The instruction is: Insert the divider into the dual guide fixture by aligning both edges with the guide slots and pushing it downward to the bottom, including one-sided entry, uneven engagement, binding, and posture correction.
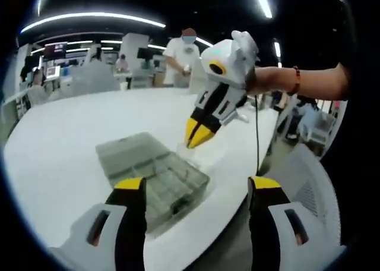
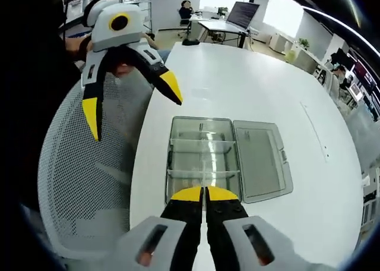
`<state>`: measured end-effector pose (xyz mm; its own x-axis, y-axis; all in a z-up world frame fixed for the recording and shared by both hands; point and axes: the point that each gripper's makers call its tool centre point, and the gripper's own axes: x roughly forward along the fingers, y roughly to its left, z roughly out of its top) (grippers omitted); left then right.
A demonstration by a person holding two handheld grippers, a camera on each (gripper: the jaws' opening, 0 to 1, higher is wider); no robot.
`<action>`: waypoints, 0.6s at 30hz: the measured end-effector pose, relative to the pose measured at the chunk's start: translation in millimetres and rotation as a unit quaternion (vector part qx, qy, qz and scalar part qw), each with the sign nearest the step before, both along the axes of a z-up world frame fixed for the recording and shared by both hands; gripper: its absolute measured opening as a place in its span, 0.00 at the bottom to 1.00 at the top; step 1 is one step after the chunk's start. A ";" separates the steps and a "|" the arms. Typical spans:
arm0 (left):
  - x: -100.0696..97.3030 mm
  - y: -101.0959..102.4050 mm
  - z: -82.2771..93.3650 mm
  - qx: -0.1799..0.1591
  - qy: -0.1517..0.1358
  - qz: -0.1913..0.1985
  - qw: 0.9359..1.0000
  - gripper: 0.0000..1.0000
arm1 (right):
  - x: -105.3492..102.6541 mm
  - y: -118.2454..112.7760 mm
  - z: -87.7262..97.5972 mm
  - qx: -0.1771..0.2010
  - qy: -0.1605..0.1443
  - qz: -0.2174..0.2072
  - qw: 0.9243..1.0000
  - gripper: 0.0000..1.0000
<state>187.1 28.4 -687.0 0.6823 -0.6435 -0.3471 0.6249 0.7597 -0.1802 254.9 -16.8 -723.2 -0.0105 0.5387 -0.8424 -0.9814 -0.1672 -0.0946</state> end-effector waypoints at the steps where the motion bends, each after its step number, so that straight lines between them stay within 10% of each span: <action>1: -0.2 0.2 -0.8 0.000 0.001 0.000 1.000 0.72 | -0.6 0.2 -0.7 0.000 0.000 0.003 1.000 0.00; 18: 1.0 2.8 -8.2 -0.005 0.017 0.009 1.000 0.80 | 2.6 3.5 -10.1 -0.013 0.004 0.010 1.000 0.00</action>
<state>188.1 31.2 -695.2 0.6819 -0.6339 -0.3649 0.6036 0.7695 -0.2088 257.5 -13.3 -733.3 -0.0282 0.5166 -0.8558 -0.9784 -0.1895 -0.0821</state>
